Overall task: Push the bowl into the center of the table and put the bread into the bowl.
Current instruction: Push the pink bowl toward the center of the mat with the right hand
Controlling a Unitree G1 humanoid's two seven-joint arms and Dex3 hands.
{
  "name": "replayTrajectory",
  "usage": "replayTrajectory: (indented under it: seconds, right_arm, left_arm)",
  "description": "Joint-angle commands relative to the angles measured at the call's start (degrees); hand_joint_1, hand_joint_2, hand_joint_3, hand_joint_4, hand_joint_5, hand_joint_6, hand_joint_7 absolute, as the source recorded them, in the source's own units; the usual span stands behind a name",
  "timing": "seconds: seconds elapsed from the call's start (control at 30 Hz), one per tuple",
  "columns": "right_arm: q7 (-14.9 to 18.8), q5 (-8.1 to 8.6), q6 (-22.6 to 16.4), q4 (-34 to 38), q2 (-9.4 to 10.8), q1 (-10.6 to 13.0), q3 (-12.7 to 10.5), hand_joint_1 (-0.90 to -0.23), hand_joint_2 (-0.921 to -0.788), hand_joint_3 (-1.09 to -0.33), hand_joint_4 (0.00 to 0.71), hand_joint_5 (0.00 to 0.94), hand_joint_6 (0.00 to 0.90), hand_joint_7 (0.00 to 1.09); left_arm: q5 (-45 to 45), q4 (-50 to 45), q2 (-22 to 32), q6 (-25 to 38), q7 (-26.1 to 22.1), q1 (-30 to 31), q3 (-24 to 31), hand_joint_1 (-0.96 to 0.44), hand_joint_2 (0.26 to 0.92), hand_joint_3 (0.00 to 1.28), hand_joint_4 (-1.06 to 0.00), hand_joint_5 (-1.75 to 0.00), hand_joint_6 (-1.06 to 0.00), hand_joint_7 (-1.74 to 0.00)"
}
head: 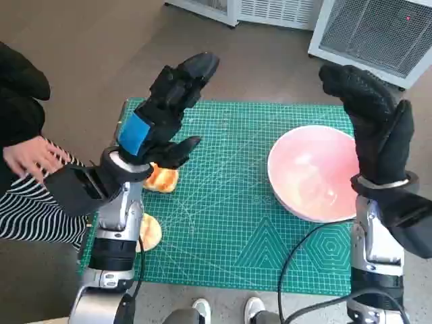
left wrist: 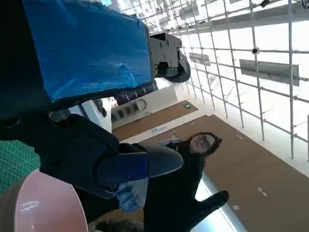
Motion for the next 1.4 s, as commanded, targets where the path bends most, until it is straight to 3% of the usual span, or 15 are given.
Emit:
replayTrajectory:
  seconds: [0.03,0.6,0.8,0.93,1.07,1.3,1.4]
  right_arm:
    - [0.6,0.06,0.1,0.9,0.2,0.5,0.2,-0.708,-0.921,-0.64,0.154,0.0,0.056,0.45]
    - [0.9,0.4,0.5,0.7,0.2,0.8,0.2,-0.71,-0.921,-0.639,0.153,0.002,0.053,0.45]
    - [1.8,1.2,0.1,0.5,-1.1,1.7,-1.0,-0.711,-0.921,-0.637,0.155,0.002,0.053,0.45]
    - [3.3,2.7,-0.5,1.5,-3.1,2.4,-3.3,-0.716,-0.921,-0.635,0.156,0.002,0.054,0.45]
    - [3.5,3.19,-2.2,3.6,-5.4,3.2,-6.5,-0.706,-0.921,-0.643,0.152,0.0,0.054,0.45]
    - [0.7,2.4,-6.0,10.3,-8.5,4.1,-12.3,-0.666,-0.921,-0.689,0.121,0.0,0.034,0.43]
    - [-0.2,2.13,-7.1,12.7,-9.0,3.8,-13.5,-0.66,-0.921,-0.7,0.108,0.0,0.025,0.43]
  left_arm:
    - [-0.3,-0.3,0.0,0.2,-0.1,-0.4,0.2,-0.72,0.82,0.54,0.0,-0.16,0.0,-0.49]
    - [0.3,-0.5,0.0,-0.1,0.3,0.0,0.1,-0.7,0.831,0.52,0.0,-0.17,0.0,-0.49]
    - [0.4,-0.3,0.1,-0.3,0.3,0.1,0.2,-0.7,0.833,0.51,0.0,-0.17,0.0,-0.49]
    - [0.5,-0.6,0.1,-0.2,0.6,0.2,0.1,-0.7,0.835,0.51,0.0,-0.17,0.0,-0.49]
    - [0.6,-0.7,0.0,-0.2,0.7,0.3,0.1,-0.7,0.838,0.5,0.0,-0.17,0.0,-0.49]
    - [0.5,-0.1,-0.2,-0.4,0.9,0.2,0.1,-0.7,0.842,0.5,0.0,-0.18,0.0,-0.5]
    - [0.5,0.1,-0.3,-0.5,0.9,0.2,0.1,-0.7,0.843,0.49,0.0,-0.18,0.0,-0.5]
